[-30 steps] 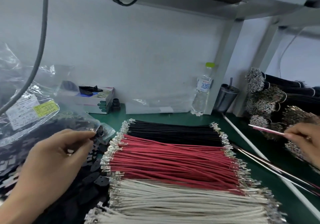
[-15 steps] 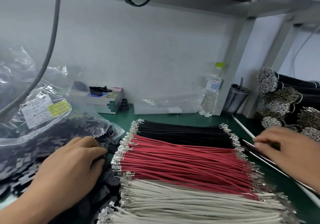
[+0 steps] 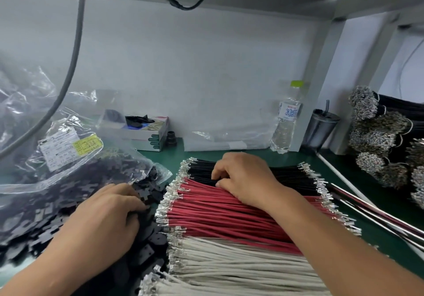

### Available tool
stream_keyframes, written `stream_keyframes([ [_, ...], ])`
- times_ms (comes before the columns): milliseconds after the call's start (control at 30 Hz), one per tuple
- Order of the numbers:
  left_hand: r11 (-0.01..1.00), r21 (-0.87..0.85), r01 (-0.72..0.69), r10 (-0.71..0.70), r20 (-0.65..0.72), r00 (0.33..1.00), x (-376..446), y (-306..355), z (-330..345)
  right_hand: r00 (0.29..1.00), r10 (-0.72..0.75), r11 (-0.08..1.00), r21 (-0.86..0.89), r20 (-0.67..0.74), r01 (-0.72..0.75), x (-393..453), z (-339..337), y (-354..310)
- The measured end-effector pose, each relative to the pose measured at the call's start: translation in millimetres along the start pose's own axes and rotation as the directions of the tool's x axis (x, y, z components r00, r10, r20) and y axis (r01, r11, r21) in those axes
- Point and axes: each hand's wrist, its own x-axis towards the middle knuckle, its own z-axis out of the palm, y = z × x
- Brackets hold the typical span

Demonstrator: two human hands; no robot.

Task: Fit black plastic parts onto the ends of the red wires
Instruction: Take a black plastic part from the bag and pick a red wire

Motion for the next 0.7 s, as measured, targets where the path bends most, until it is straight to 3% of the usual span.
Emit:
stream_keyframes([
  [200, 0.995, -0.069, -0.073, 0.069, -0.059, 0.996, -4, 11, -19, 0.99, -0.029, 0.998, -0.064, -0.138, 0.02, -2, -14, 1],
  [433, 0.996, -0.052, -0.069, 0.074, 0.108, 0.991, -8, 16, -24, 0.993, -0.039, 0.994, -0.11, -0.111, 0.027, -5, -34, -2],
  [500, 0.997, -0.045, -0.061, 0.067, 0.131, 0.989, -7, 17, -27, 0.963, -0.132, 0.986, -0.135, -0.234, 0.102, -10, -41, -2],
  [600, 0.995, -0.064, -0.075, 0.085, 0.168, 0.982, -7, 17, -30, 0.857, -0.257, 0.965, -0.174, -0.448, 0.198, -18, -46, -1],
  [700, 0.995, -0.052, -0.08, 0.089, 0.214, 0.973, -9, 18, -30, 0.903, -0.228, 0.973, -0.114, -0.365, 0.2, -27, -32, 0],
])
